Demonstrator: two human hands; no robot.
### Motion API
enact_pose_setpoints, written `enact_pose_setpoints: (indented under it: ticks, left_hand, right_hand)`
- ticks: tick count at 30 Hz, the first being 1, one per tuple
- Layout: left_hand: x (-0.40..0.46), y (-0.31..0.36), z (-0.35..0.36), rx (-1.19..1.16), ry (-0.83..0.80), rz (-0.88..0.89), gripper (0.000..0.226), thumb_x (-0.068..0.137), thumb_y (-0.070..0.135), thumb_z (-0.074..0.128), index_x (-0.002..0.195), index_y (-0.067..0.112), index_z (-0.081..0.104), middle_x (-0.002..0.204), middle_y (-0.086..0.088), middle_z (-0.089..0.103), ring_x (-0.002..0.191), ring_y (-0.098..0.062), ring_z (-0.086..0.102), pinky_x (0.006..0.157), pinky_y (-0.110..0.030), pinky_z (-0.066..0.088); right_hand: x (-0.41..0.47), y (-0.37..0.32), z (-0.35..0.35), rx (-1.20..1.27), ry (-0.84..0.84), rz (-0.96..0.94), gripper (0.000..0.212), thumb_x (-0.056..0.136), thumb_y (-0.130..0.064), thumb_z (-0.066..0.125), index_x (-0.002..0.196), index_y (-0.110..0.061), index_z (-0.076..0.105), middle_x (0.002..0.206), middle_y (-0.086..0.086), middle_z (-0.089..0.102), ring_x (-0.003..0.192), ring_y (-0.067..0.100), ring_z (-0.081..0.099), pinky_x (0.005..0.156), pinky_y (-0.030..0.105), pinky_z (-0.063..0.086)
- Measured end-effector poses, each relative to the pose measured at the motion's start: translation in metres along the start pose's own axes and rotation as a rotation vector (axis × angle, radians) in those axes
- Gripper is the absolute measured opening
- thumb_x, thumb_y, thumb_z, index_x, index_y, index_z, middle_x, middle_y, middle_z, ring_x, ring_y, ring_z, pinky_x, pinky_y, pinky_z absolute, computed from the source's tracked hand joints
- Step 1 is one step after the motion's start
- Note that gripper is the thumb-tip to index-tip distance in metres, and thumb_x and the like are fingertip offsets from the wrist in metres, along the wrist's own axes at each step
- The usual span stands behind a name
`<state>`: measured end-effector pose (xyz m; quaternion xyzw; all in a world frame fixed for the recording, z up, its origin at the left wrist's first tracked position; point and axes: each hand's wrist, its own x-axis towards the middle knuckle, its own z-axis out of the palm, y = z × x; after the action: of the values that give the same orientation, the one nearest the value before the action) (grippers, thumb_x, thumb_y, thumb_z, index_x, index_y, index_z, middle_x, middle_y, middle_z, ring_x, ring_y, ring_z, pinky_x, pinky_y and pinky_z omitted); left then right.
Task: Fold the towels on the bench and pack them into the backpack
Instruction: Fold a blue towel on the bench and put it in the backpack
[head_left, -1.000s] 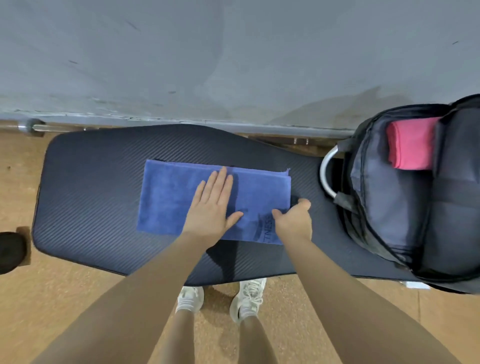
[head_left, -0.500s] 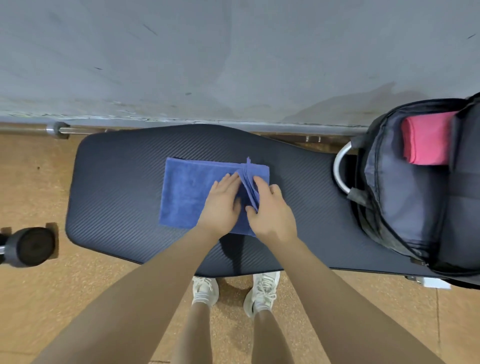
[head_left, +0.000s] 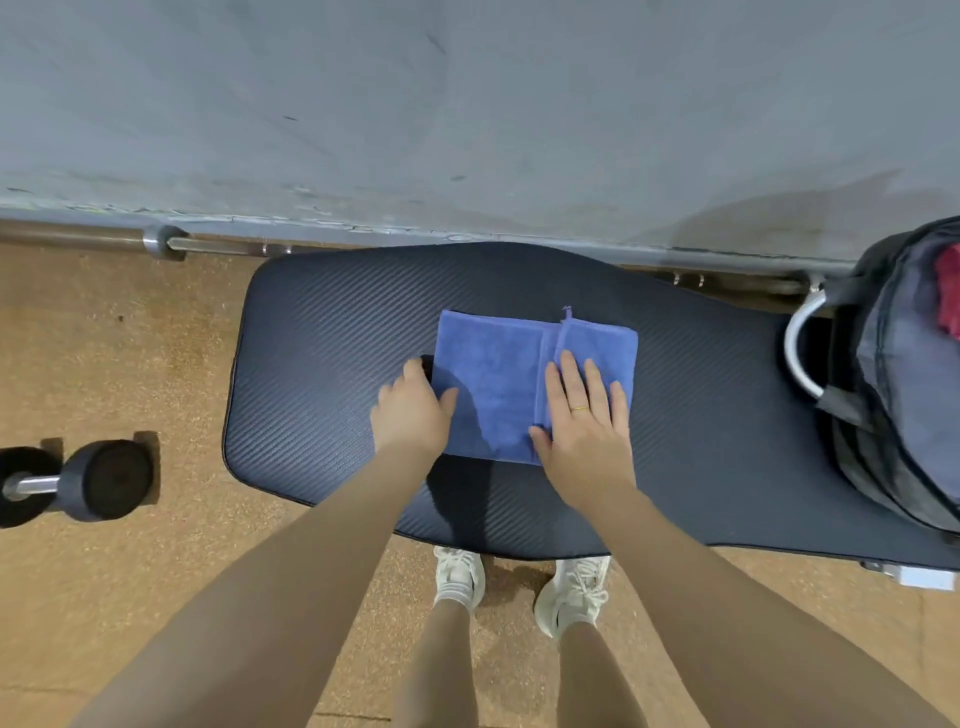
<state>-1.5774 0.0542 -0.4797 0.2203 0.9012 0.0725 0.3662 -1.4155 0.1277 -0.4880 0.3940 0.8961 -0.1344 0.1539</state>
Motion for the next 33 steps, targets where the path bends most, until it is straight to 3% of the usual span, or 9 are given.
enact_pose_setpoints:
  ticks: [7, 10, 12, 17, 21, 24, 27, 29, 33]
  left_hand:
    - [-0.003, 0.001, -0.002, -0.369, -0.225, -0.053, 0.013, 0.088, 0.026, 0.055, 0.086, 0.014, 0.053, 0.085, 0.0, 0.057, 0.074, -0.015, 0.052, 0.055, -0.023, 0.038]
    - [-0.018, 0.009, -0.013, -0.546, -0.221, 0.136, 0.007, 0.089, 0.021, 0.055, 0.086, 0.021, 0.049, 0.077, 0.01, 0.054, 0.07, -0.005, 0.051, 0.058, -0.018, 0.037]
    - [-0.028, 0.017, -0.018, -0.653, -0.246, 0.227, 0.012, 0.089, 0.016, 0.056, 0.095, 0.022, 0.049, 0.086, 0.012, 0.057, 0.076, -0.002, 0.054, 0.065, -0.015, 0.044]
    - [-0.043, 0.049, -0.007, -0.557, -0.225, 0.429, 0.035, 0.083, 0.007, 0.06, 0.114, 0.02, 0.047, 0.112, 0.002, 0.049, 0.091, -0.013, 0.054, 0.08, -0.024, 0.045]
    - [-0.057, 0.08, 0.014, -0.328, -0.142, 0.533, 0.035, 0.083, 0.008, 0.056, 0.117, 0.011, 0.048, 0.112, 0.003, 0.041, 0.08, -0.016, 0.05, 0.066, -0.02, 0.034]
    - [-0.065, 0.095, 0.032, -0.135, -0.135, 0.552, 0.041, 0.086, 0.015, 0.055, 0.125, 0.01, 0.044, 0.128, -0.002, 0.037, 0.092, -0.022, 0.055, 0.071, -0.029, 0.042]
    - [-0.06, 0.102, 0.051, -0.026, -0.229, 0.547, 0.046, 0.093, 0.024, 0.048, 0.134, 0.006, 0.039, 0.137, -0.002, 0.034, 0.114, -0.019, 0.048, 0.089, -0.028, 0.04]
    - [-0.048, 0.103, 0.057, 0.005, -0.302, 0.596, 0.035, 0.096, 0.02, 0.043, 0.125, 0.001, 0.048, 0.129, -0.008, 0.047, 0.115, -0.023, 0.049, 0.093, -0.028, 0.037]
    - [-0.033, 0.093, 0.061, 0.475, -0.077, 0.855, 0.025, 0.081, 0.025, 0.052, 0.095, 0.012, 0.068, 0.102, -0.004, 0.067, 0.091, -0.024, 0.064, 0.073, -0.033, 0.049]
  right_hand:
    - [0.004, 0.004, 0.007, -0.104, -0.117, -0.023, 0.068, 0.085, -0.045, 0.043, 0.14, -0.006, 0.035, 0.145, 0.011, 0.042, 0.132, 0.032, 0.042, 0.107, 0.048, 0.026]
    - [0.008, 0.007, -0.001, 0.121, -0.208, 0.005, 0.072, 0.096, -0.037, 0.041, 0.148, -0.013, -0.003, 0.158, 0.0, -0.002, 0.146, 0.022, -0.004, 0.116, 0.039, -0.007]
    - [0.013, 0.009, -0.014, 0.437, -0.291, 0.067, 0.07, 0.097, -0.027, 0.041, 0.148, -0.018, -0.006, 0.158, -0.006, -0.008, 0.144, 0.013, -0.015, 0.114, 0.032, -0.014]
    - [0.012, 0.033, -0.054, 1.215, -0.202, 0.237, 0.048, 0.094, 0.007, 0.037, 0.14, -0.006, 0.035, 0.145, 0.004, 0.037, 0.131, 0.009, 0.032, 0.107, 0.021, 0.027]
    - [0.005, 0.075, -0.04, 0.516, -0.035, 0.182, 0.041, 0.089, -0.001, 0.048, 0.129, -0.009, 0.053, 0.14, 0.007, 0.045, 0.127, 0.03, 0.042, 0.103, 0.044, 0.037]
    - [-0.004, 0.083, -0.027, 0.782, -0.208, 0.15, 0.045, 0.089, 0.003, 0.043, 0.132, -0.008, 0.049, 0.146, 0.006, 0.037, 0.134, 0.026, 0.035, 0.107, 0.036, 0.035]
    - [-0.005, 0.076, -0.033, 1.344, -0.198, 0.388, 0.04, 0.097, -0.002, 0.035, 0.134, -0.014, 0.045, 0.134, 0.004, 0.049, 0.117, 0.019, 0.049, 0.088, 0.026, 0.048]
    - [-0.003, 0.079, -0.03, 1.496, -0.138, 0.491, 0.053, 0.098, -0.011, 0.04, 0.146, -0.022, 0.021, 0.137, 0.002, 0.045, 0.119, 0.018, 0.049, 0.097, 0.033, 0.046]
    - [-0.014, 0.086, -0.021, 1.05, -0.107, 0.182, 0.091, 0.088, -0.016, 0.06, 0.148, -0.025, -0.008, 0.151, 0.004, 0.019, 0.121, 0.024, 0.049, 0.097, 0.042, 0.046]
